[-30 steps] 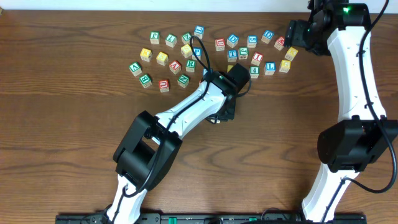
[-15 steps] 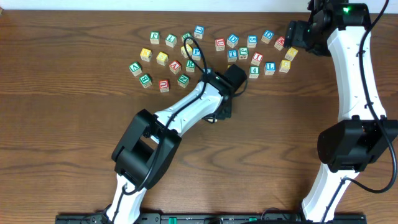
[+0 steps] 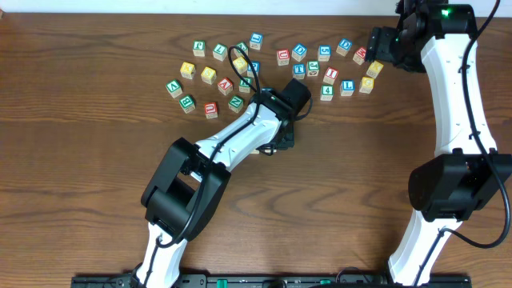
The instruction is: Spell out CORL
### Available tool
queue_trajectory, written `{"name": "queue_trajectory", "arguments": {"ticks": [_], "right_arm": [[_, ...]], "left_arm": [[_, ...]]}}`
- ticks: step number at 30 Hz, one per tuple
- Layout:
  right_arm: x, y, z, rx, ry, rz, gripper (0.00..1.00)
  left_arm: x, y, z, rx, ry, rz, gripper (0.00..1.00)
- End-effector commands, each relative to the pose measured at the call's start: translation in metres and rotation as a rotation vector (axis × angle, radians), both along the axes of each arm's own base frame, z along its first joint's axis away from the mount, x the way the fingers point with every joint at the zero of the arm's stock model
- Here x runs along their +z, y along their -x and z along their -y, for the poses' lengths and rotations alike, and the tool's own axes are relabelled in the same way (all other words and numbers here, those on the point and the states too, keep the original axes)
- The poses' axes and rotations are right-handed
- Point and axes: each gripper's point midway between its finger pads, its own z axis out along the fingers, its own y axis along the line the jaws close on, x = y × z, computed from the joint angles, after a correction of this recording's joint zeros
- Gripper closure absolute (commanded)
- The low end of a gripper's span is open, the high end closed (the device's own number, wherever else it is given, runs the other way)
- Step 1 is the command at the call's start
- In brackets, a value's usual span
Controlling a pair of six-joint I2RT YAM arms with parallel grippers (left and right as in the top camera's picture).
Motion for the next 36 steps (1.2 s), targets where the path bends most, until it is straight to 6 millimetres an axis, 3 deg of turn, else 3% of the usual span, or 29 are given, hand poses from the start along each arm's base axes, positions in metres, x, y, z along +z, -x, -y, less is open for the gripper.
{"name": "queue_trajectory", "arguments": {"ticks": [1,11,17,21,27,29,31,32,36], "right_arm": [[0.018,0.001,0.002,0.007,0.009,0.039,0.13],[0.017,0.003,0.002,0.007,0.009,0.031,0.13],[0.017,0.002,0.002,0.007,0.009,0.035,0.12],[0.017,0.002,0.002,0.007,0.009,0.035,0.12],[0.017,0.002,0.0,0.01,0.002,0.035,0.12],[0.017,0.002,-0.005,0.024,-0.025,0.036,0.13],[0.017,0.001,-0.008,0.029,-0.026,0.037,0.12],[0.018,0.001,-0.012,0.038,-0.026,0.041,0.12],[0.018,0.0,-0.02,0.054,-0.026,0.044,0.12]], "left_arm": [[-0.007,0.002,-0.005,0.009,-0.024,-0.008,0.65],[-0.002,0.0,-0.004,0.01,-0.013,-0.001,0.64],[0.048,-0.021,0.001,-0.053,0.047,0.11,0.56],[0.085,-0.032,-0.007,-0.048,0.091,0.188,0.55],[0.146,-0.048,-0.038,-0.031,0.136,0.318,0.55],[0.171,-0.056,-0.061,-0.027,0.135,0.377,0.55],[0.179,-0.06,-0.075,-0.027,0.126,0.398,0.5],[0.18,-0.065,-0.093,-0.02,0.104,0.402,0.49],[0.177,-0.07,-0.121,0.034,0.08,0.383,0.49]]}}
